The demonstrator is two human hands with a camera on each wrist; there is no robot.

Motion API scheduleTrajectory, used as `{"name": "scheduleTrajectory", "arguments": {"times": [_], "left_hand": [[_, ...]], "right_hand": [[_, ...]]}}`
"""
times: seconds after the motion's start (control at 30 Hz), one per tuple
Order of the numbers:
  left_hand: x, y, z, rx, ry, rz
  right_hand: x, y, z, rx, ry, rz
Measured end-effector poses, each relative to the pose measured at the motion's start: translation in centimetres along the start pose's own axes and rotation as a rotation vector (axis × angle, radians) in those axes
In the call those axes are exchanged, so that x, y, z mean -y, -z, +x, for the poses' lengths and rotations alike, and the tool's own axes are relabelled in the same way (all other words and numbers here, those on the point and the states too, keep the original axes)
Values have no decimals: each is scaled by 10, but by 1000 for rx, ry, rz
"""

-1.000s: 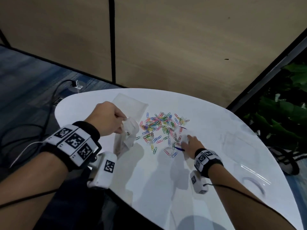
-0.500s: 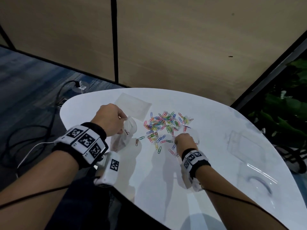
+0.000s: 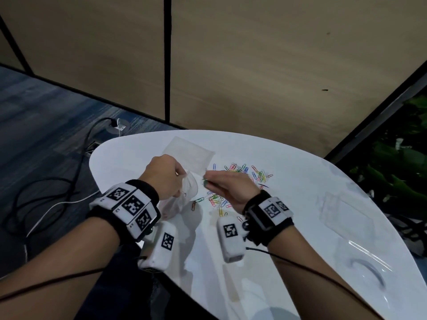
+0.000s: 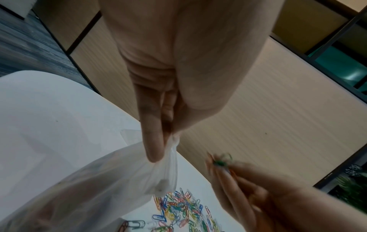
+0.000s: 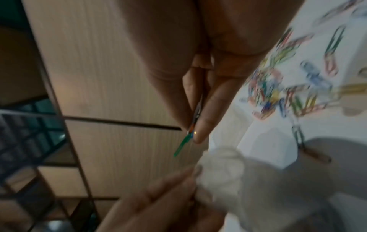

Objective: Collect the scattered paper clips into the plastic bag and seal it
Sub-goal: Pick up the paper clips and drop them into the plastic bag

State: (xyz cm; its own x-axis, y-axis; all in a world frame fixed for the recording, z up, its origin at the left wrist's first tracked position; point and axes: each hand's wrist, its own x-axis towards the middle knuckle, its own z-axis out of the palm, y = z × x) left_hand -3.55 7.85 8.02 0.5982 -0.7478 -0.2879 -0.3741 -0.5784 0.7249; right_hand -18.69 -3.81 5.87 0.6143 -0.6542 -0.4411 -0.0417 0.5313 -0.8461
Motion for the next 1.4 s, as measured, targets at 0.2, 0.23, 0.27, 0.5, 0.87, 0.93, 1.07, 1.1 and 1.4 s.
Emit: {"name": "scheduleTrajectory", "arguments": {"times": [0.2, 0.23, 0.27, 0.5, 0.87, 0.93, 1.07, 1.1, 1.4], "left_hand": [[-4, -2, -6, -4, -5, -17], [-5, -1, -6, -5, -8, -11], [-5, -1, -6, -6, -12, -3], [0, 12, -6, -15, 11, 10], [-6, 25, -7, -66, 24, 71], [-7, 25, -8, -57, 28, 74], [-8, 23, -9, -48, 26, 95], [-8, 22, -10, -44, 25, 100], [-9, 20, -7, -37, 22, 103]], "right_hand": [[-30, -37, 14, -75, 51, -456], [-31, -40, 14, -61, 60, -530], [-32, -43, 15, -35, 91, -638], [-4, -46, 7, 143, 295, -966], [-92, 31, 37, 594, 664, -2031], [-98, 38, 42, 528, 676, -2095], [-85, 47, 63, 353, 577, -2188], [-82, 47, 69, 318, 570, -2200], [-76, 45, 117, 194, 442, -2094]]}}
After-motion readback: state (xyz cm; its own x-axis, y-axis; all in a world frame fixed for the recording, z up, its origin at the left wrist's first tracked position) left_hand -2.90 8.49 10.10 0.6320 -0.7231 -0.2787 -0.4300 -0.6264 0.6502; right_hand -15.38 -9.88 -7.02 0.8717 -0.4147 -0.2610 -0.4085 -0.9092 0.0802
